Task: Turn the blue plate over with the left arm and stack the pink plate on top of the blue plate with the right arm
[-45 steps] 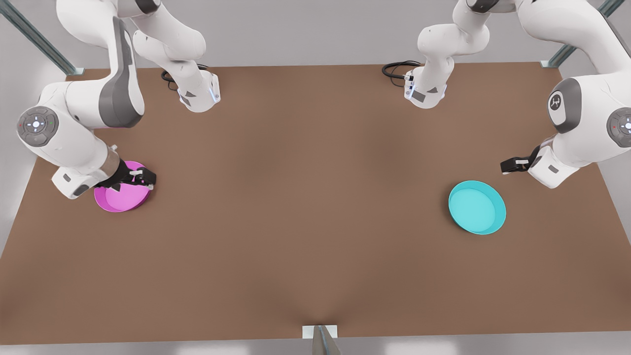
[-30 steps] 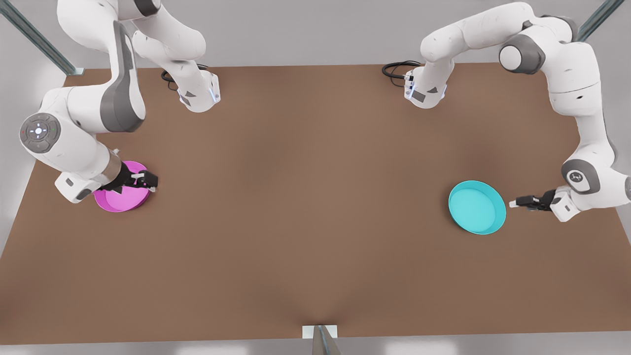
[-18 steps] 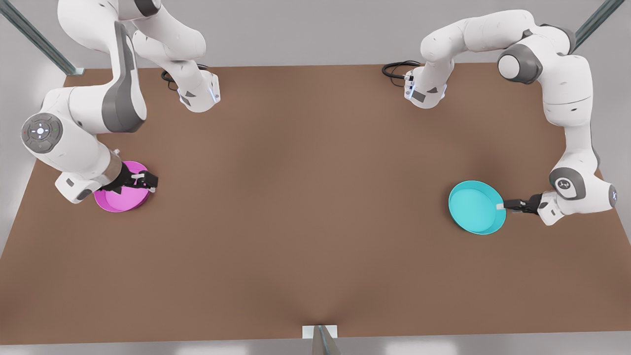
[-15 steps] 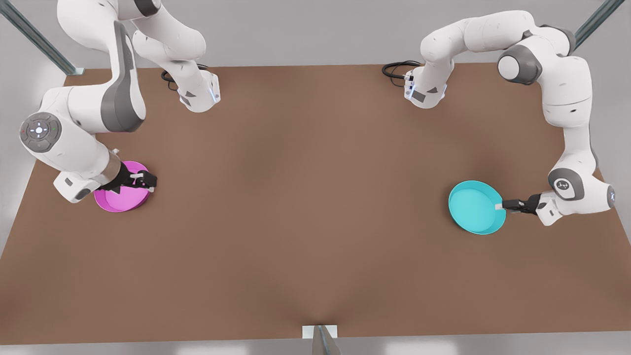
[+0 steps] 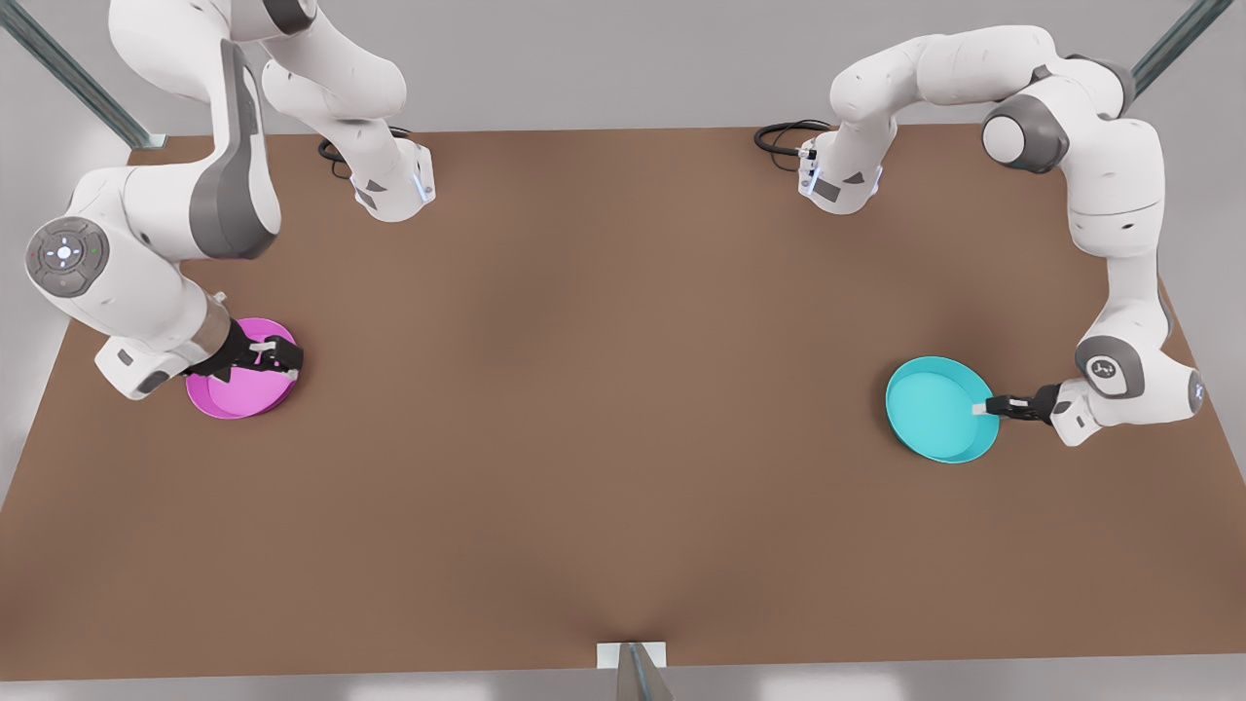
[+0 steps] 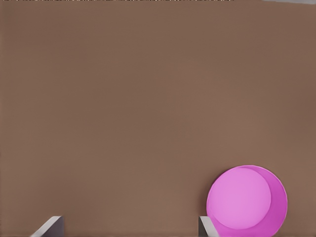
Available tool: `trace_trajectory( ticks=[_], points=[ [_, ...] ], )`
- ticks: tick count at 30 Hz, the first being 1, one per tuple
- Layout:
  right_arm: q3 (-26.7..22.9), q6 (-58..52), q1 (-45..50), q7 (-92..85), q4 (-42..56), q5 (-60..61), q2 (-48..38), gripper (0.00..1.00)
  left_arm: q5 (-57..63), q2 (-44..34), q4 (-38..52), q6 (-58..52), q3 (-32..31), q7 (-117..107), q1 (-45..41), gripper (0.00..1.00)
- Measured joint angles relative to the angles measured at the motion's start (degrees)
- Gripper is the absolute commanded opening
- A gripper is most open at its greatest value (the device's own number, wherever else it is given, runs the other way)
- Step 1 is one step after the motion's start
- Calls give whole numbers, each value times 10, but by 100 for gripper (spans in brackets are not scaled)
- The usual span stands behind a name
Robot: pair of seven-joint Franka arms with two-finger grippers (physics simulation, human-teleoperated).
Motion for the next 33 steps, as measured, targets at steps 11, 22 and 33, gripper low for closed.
trace_trajectory(
  ticks=[11,22,33],
  points=[
    [0,-1,-8,1,1,0,-1,100,0,2,0,-5,1,4,-1,37],
    [1,-1,-21,2,10,10,0,100,0,6,0,-7,1,4,-3,37],
    [2,1,-21,2,21,9,16,100,3,5,0,-13,1,4,-3,25]
  ],
)
